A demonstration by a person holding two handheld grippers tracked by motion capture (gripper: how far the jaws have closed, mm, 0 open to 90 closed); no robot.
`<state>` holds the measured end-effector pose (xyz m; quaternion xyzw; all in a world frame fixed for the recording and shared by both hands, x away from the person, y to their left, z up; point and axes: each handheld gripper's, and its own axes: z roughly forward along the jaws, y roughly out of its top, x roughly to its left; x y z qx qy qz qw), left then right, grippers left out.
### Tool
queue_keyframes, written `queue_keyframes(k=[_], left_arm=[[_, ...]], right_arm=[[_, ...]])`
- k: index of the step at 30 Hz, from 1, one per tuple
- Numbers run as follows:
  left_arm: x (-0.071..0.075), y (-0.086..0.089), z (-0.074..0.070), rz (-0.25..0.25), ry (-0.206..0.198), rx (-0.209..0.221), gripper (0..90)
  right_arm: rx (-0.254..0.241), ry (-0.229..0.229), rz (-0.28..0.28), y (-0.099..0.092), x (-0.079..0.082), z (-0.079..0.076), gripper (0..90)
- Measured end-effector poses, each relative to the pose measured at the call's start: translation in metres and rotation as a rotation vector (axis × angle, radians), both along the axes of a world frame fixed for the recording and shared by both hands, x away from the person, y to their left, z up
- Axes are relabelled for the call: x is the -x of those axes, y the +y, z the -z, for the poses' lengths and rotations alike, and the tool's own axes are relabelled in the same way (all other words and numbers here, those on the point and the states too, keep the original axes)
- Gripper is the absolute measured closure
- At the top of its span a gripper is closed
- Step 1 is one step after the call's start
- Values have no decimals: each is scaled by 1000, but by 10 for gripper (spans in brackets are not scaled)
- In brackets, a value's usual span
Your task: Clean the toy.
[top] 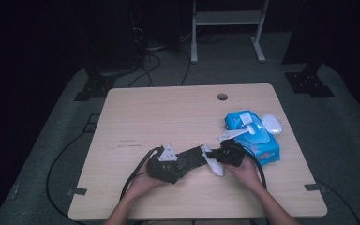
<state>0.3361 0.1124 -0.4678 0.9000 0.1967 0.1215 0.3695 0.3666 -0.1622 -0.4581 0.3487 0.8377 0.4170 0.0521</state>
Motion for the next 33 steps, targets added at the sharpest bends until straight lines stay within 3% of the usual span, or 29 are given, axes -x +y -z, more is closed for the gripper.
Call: queue_keyframes(k=[6,8,15,20,26,33], left_arm=[[-1,0,0,3,0,-1,246],[-1,1,0,5,-1,-2,246],[-1,1,0,4,-3,-3,246],[-1,1,0,5,-4,-4,245],[-1,1,0,6,-3,-5,245],[-1,1,0,6,-2,-4,245]], right_arm=[[-18,-17,-47,16,1,-3,833],[-27,-4,-50,14,0,-2,833],[-26,18,-22,4,-1,0,833],[-25,9,-48,9,1,-2,833],[-17,24,-4,-2,-4,0,833],[-49,39,-58,8,-2,-1,832]])
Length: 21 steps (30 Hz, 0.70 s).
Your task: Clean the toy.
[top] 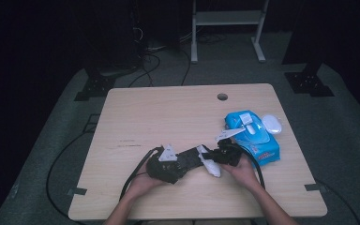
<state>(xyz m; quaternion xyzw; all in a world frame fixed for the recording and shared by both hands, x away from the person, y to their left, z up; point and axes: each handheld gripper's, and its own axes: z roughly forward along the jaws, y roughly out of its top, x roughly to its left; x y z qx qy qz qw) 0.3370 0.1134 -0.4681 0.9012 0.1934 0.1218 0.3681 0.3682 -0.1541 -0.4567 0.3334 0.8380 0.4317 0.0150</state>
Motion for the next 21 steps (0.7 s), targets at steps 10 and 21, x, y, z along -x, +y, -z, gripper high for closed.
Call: queue_keyframes(k=[10,21], left_arm=[[-5,6,-2,-29,70,61,233],[-19,16,0,-75,257,199,168]], right_arm=[[-13,9,5,-4,0,4,832],[-5,-20,-6,-3,4,4,833]])
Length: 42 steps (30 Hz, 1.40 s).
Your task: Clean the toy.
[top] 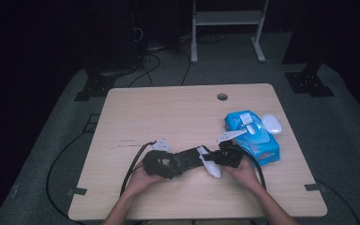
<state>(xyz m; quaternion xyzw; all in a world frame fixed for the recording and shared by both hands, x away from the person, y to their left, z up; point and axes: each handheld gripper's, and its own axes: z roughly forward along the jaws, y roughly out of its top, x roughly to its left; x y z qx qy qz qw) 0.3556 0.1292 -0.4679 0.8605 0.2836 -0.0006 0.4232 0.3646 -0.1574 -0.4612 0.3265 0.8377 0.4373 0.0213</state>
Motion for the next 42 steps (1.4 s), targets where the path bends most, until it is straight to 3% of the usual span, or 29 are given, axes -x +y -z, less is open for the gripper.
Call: queue_keyframes(k=[4,6,11,14,19,28,31,36,42], left_arm=[[-4,3,1,-12,66,21,164],[-7,6,1,-23,114,52,163],[-11,8,3,-32,182,74,164],[-12,8,3,-37,199,79,164],[-17,5,0,-27,218,45,164],[-18,6,0,-36,240,55,163],[-17,6,1,-34,231,58,164],[-9,0,0,-25,142,-22,161],[-3,-6,0,-11,66,-87,162]], right_arm=[[-9,-8,-1,-1,1,1,833],[-6,-12,-4,-1,2,1,833],[-12,-17,-8,-1,2,2,833],[-12,-19,-10,-1,3,2,833],[-15,-26,-8,-1,5,3,833],[-11,-30,-9,-1,6,3,832],[11,-29,-12,2,5,0,832],[27,-37,-9,7,6,-2,832],[4,-25,-24,15,8,-3,832]])
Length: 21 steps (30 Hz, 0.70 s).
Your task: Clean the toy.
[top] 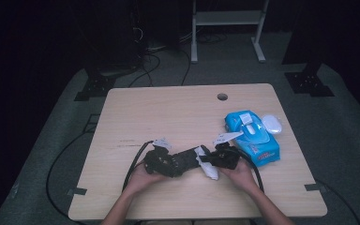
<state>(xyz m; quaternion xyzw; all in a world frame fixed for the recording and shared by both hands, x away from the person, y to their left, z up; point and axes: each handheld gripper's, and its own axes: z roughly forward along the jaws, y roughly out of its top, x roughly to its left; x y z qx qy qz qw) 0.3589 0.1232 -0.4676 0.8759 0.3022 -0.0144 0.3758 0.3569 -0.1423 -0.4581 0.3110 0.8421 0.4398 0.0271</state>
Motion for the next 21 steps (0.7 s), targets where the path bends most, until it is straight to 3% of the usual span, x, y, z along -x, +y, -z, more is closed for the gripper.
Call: queue_keyframes(k=[3,9,12,16,21], left_arm=[[3,-3,0,15,-34,-23,164],[4,-2,1,22,-38,-15,167],[4,-2,0,28,-45,-22,168],[4,-3,1,16,-43,-13,168],[4,-2,1,20,-50,-18,168]], right_arm=[[-9,0,-37,17,2,-2,832],[-43,-17,-129,61,5,-6,832],[-27,-38,-137,75,3,-10,832],[0,-71,-119,75,-5,-14,832],[37,-104,-45,49,-11,-13,832]])
